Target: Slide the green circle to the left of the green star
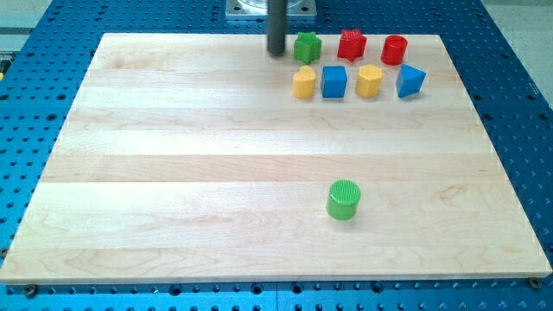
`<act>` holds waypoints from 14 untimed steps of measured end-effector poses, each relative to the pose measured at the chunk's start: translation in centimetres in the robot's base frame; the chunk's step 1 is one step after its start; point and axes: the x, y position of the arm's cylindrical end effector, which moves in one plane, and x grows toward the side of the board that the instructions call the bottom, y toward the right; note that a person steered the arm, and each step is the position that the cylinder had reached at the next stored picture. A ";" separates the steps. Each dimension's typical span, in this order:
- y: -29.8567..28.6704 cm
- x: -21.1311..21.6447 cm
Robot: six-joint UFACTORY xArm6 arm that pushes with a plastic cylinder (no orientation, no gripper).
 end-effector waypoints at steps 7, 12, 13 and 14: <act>4.7 30.5; 8.4 30.2; 9.0 30.0; 11.0 30.1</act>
